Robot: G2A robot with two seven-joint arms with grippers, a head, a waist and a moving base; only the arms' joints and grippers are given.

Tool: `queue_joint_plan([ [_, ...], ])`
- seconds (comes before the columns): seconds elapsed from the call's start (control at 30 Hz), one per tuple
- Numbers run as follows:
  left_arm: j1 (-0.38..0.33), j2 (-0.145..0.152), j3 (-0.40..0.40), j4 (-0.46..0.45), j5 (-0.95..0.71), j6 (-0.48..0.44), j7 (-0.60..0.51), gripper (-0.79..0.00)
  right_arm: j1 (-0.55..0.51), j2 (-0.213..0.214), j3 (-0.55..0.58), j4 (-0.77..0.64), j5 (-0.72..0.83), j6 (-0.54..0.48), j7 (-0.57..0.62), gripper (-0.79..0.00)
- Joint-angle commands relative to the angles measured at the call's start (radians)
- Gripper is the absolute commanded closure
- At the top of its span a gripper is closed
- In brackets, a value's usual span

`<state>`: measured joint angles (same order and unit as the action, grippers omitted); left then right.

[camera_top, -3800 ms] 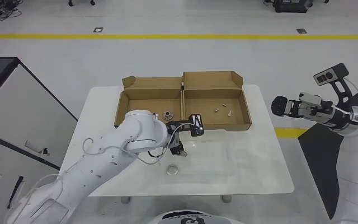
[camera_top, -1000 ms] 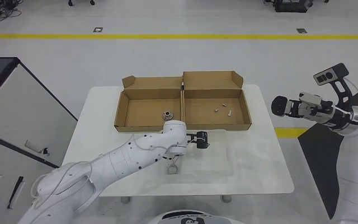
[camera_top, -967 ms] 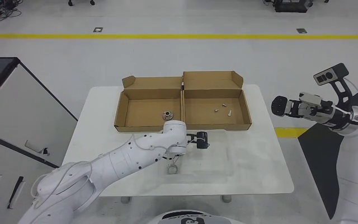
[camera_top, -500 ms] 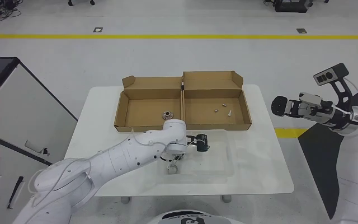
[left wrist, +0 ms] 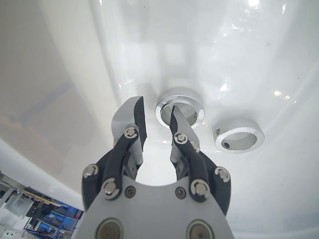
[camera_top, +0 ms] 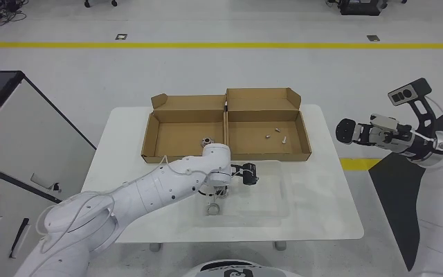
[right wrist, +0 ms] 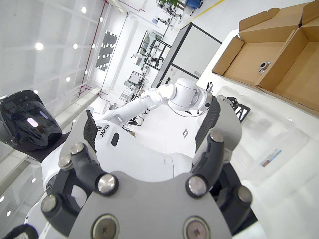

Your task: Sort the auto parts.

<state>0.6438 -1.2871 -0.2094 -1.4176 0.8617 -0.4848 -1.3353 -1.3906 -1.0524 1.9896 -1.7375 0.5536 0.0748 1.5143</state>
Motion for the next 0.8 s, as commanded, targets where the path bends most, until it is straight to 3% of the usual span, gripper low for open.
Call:
queue_joint_plan([
  [0.0, -0.002, -0.005, 0.003, 0.009, -0.003, -0.002, 0.002, -0.246, 0.0, 0.0, 0.0, 0.0, 0.0, 0.0, 0.0, -0.785],
  [0.47, -0.023, -0.023, 0.039, 0.047, -0.037, -0.006, 0.006, -0.237, 0.0, 0.0, 0.0, 0.0, 0.0, 0.0, 0.0, -0.785],
  [0.5, -0.024, -0.024, 0.039, 0.05, -0.037, -0.007, 0.007, -0.212, 0.0, 0.0, 0.0, 0.0, 0.0, 0.0, 0.0, -0.785],
  [0.6, -0.025, -0.026, 0.039, 0.056, -0.037, -0.009, 0.009, 0.0, 0.0, 0.0, 0.0, 0.0, 0.0, 0.0, 0.0, -0.785],
  [0.77, -0.029, -0.028, 0.035, 0.061, -0.041, -0.015, 0.015, 0.0, 0.0, 0.0, 0.0, 0.0, 0.0, 0.0, 0.0, -0.785],
])
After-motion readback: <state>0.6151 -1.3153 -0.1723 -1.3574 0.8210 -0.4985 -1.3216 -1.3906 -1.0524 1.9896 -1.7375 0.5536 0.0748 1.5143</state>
